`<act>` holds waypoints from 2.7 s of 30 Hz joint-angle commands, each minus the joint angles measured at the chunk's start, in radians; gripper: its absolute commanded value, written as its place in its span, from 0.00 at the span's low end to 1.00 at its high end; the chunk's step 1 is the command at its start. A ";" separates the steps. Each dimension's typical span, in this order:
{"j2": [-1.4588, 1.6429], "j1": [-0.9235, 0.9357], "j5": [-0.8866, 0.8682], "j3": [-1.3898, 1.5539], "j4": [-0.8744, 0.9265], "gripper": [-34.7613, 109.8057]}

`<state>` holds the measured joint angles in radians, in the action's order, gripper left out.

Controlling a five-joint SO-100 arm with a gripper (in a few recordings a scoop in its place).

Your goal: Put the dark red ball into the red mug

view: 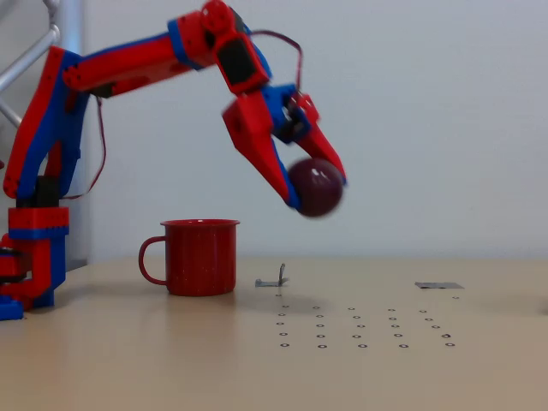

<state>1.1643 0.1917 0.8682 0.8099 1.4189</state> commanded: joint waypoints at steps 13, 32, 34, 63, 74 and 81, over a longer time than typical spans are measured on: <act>0.676 -0.258 -0.133 0.526 0.031 0.40; 1.095 -0.664 -0.318 1.086 0.005 0.40; 1.077 -0.687 -0.322 1.091 -0.021 0.40; 0.991 -0.566 -0.057 1.304 -0.477 0.47; 0.988 -0.535 -0.259 1.120 -0.402 0.37; 1.002 -0.347 -0.506 0.925 -0.112 0.23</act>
<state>2.1399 -0.2086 0.4203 1.8070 1.2839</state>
